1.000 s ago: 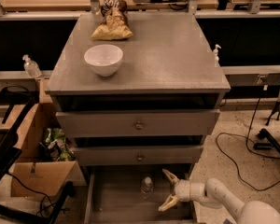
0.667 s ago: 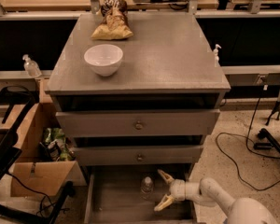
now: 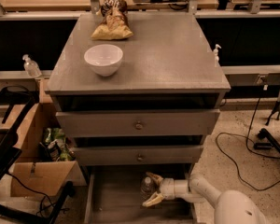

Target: Pick water bottle from bottom drawer and place on counter

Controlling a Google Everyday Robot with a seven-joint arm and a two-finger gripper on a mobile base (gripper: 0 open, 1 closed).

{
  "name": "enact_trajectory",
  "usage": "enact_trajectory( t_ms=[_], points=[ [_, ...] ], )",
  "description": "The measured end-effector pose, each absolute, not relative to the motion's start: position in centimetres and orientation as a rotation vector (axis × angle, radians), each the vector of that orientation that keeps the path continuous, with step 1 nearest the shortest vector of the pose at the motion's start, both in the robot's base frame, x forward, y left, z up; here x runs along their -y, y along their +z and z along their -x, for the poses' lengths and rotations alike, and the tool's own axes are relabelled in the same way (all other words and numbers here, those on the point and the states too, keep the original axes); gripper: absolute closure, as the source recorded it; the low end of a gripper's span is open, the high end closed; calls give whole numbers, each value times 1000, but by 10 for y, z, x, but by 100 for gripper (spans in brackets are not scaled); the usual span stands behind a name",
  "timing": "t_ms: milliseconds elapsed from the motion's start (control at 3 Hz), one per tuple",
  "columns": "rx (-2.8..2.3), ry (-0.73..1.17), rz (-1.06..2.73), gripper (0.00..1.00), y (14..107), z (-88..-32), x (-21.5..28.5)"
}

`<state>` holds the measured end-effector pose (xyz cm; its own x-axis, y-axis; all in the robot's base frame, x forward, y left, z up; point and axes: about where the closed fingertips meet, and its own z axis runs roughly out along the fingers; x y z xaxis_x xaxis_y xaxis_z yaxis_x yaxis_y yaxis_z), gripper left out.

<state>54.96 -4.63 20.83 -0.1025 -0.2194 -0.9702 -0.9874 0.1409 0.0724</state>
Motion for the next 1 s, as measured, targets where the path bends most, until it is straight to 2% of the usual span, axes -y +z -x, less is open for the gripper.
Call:
enact_trajectory(
  t_ms=[1000],
  points=[
    [-1528, 1119, 1221, 85, 205, -549, 24]
  ],
)
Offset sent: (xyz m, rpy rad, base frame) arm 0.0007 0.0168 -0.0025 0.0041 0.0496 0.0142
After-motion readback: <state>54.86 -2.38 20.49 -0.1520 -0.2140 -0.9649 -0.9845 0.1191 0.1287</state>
